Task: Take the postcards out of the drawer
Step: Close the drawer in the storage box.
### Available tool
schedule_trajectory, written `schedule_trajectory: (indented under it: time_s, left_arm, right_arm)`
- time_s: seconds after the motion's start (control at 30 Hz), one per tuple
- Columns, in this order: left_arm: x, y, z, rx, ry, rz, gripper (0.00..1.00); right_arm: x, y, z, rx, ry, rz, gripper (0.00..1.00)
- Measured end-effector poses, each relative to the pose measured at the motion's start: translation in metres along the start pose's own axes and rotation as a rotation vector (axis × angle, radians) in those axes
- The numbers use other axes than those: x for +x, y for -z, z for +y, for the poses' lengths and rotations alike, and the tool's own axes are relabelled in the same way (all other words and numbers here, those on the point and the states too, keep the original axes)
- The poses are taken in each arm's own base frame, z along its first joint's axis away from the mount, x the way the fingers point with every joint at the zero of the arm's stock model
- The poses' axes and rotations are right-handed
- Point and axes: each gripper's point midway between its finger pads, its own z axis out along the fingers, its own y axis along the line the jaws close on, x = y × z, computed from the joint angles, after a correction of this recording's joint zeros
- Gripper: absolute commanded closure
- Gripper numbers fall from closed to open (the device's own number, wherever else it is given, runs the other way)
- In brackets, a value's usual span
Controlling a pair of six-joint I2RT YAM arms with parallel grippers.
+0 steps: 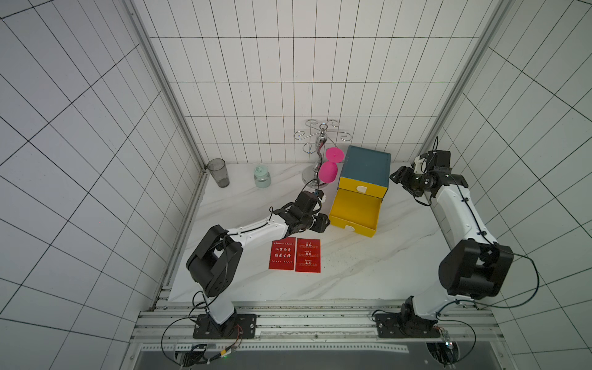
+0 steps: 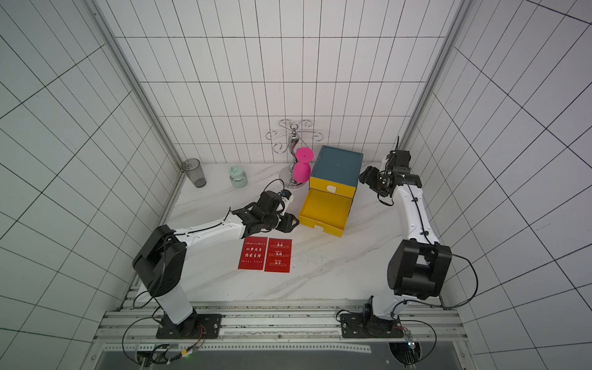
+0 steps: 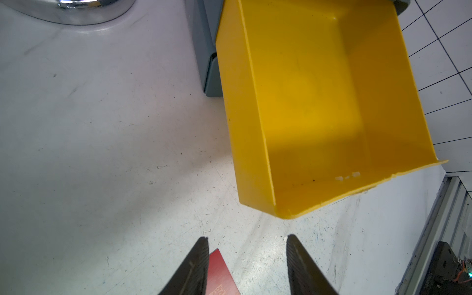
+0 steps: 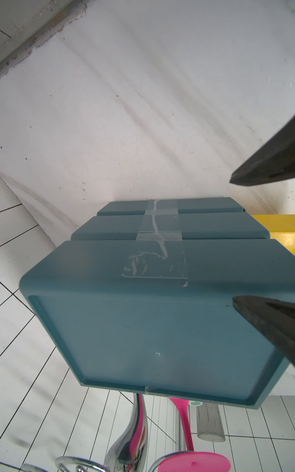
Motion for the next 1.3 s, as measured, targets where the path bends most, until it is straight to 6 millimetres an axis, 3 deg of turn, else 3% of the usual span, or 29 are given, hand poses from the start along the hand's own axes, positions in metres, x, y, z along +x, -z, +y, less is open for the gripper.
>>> schedule_trajectory:
  time_s: [0.43, 0.8, 1.3]
  left_arm:
    - [-0.018, -0.005, -0.007, -0.006, -0.004, -0.04, 0.51]
    - [-0.033, -0.019, -0.006, -0.031, 0.032, -0.055, 0.5]
    - [-0.061, -0.052, 0.007, -0.106, 0.107, -0.116, 0.46]
  right_arm:
    - [0.013, -0.018, 0.015, -0.031, 0.031, 0.043, 0.35]
    - [0.012, -0.019, 0.018, -0.041, 0.058, 0.041, 0.44]
    - [0.012, -0.021, 0.021, -0.052, 0.079, 0.046, 0.46]
